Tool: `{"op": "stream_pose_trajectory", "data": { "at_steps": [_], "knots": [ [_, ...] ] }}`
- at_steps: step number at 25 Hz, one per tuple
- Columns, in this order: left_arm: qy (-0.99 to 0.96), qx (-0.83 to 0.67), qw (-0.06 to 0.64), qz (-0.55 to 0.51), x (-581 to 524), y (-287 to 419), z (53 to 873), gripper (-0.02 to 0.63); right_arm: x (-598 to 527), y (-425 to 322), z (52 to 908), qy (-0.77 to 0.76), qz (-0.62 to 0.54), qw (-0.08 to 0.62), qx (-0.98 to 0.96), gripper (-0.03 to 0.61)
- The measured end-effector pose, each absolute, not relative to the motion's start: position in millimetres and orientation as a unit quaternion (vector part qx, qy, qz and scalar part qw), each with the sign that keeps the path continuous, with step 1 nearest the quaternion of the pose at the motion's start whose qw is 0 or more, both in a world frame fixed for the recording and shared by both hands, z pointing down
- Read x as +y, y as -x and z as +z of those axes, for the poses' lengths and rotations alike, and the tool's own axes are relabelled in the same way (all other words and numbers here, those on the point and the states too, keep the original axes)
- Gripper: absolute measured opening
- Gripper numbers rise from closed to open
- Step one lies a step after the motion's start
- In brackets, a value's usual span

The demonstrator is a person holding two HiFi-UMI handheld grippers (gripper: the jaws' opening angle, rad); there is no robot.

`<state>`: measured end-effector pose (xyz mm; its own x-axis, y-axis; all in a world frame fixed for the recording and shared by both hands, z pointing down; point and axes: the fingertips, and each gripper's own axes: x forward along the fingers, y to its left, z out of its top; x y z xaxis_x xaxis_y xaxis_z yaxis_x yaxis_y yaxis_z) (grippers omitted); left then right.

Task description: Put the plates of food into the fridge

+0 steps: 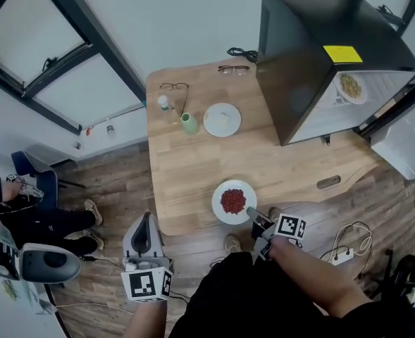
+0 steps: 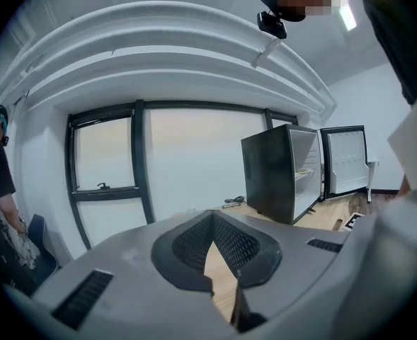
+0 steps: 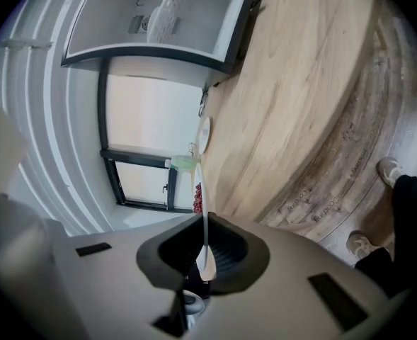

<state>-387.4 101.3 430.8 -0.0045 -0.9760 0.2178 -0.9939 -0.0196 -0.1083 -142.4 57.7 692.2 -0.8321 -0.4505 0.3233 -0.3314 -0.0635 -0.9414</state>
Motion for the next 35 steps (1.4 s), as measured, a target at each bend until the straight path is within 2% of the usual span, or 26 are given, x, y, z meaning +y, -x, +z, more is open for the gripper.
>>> {"op": "stream_pose_trajectory", "data": {
  "at_steps": [11, 35],
  "knots": [
    [-0.733, -0.672, 0.024, 0.105, 48.6, 327.7, 415.9, 0.003, 14.5, 72.8, 661.4, 0.307, -0.655, 0.082, 0.686, 0.031],
    [-0.767, -0.635, 0.006, 0.091, -56.8, 193.1, 402.0, 0.003, -67.0, -75.8, 627.8, 0.320, -0.627, 0.119, 0.700, 0.032]
  ]
}}
